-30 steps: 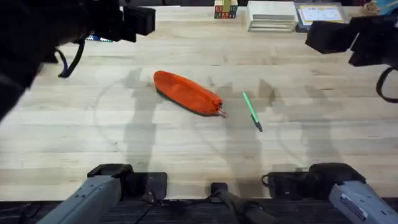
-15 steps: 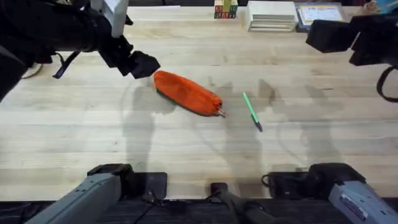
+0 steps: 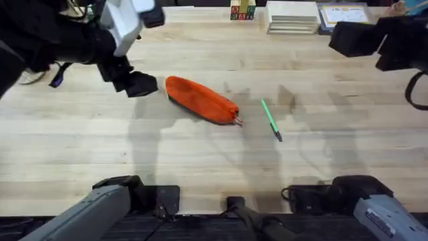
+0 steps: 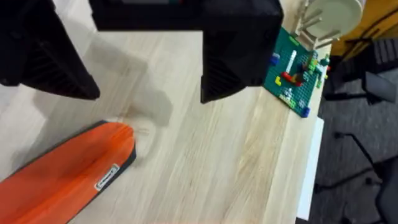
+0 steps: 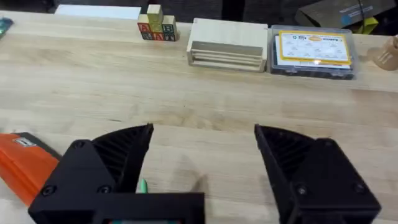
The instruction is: Unzip the bag, pick up the pens from the table one at a time and place them inside, then zip the bag closed.
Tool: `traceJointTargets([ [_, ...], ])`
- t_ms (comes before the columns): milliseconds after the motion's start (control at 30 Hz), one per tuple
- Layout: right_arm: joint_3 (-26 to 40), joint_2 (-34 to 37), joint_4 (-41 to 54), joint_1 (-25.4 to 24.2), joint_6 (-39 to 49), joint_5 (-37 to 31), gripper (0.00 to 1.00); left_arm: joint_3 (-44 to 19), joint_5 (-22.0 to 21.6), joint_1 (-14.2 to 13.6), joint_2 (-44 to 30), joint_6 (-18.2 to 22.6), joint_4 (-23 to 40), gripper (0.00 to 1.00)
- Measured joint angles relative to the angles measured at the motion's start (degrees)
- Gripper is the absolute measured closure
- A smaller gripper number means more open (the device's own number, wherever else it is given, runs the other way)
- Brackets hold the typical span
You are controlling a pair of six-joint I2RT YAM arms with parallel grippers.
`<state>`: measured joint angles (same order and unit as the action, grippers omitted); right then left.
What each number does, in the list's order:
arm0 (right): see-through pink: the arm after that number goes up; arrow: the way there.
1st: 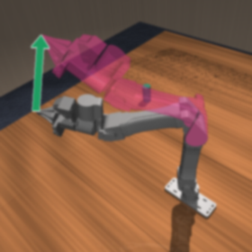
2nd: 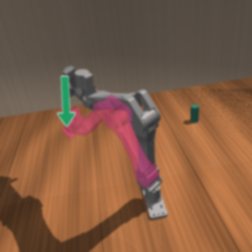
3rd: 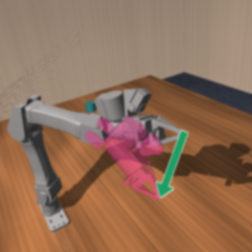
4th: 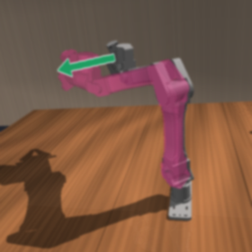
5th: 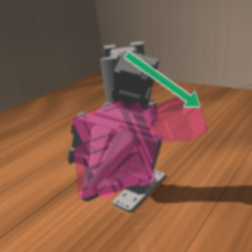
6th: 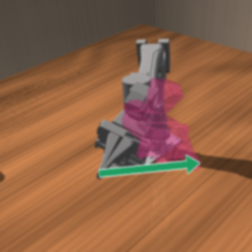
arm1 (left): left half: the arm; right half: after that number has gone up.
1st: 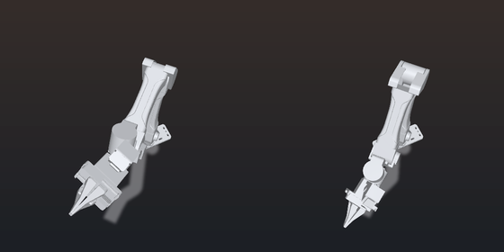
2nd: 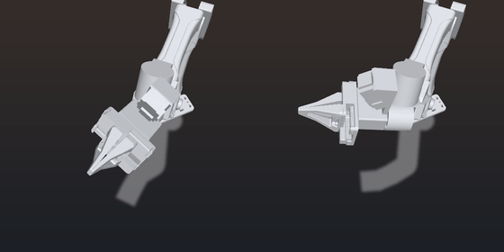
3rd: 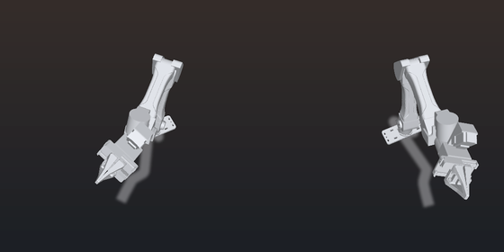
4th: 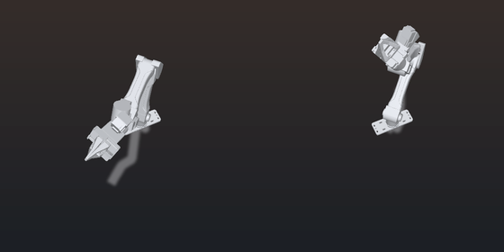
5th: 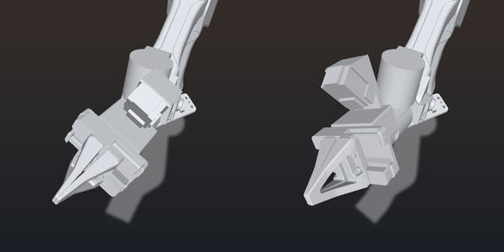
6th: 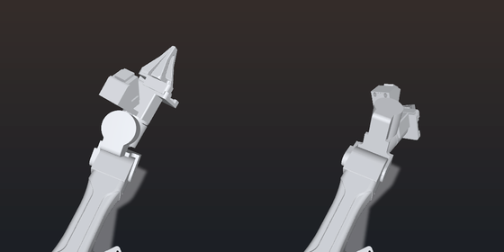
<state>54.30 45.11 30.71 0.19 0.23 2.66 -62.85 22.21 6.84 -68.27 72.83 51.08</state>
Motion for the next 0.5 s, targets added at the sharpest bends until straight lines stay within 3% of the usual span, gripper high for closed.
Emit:
traceJointTargets([
  [200,0.0,0.0,0.03,0.0,0.0,0.0,0.004,-0.04,9.17,7.38,-4.02,11.71,0.14,0.008],
  [333,0.0,0.0,0.03,0.0,0.0,0.0,0.004,-0.07,15.62,9.63,-8.44,19.06,0.12,0.008],
  [367,0.0,-0.01,0.03,0.0,-0.02,0.0,0.004,-0.07,21.73,10.02,-14.52,24.09,-0.16,0.008],
  [500,0.0,-0.01,0.03,0.0,-1.01,0.0,0.005,-0.07,24.56,10.02,-19.27,25.52,-0.3,0.008],
])
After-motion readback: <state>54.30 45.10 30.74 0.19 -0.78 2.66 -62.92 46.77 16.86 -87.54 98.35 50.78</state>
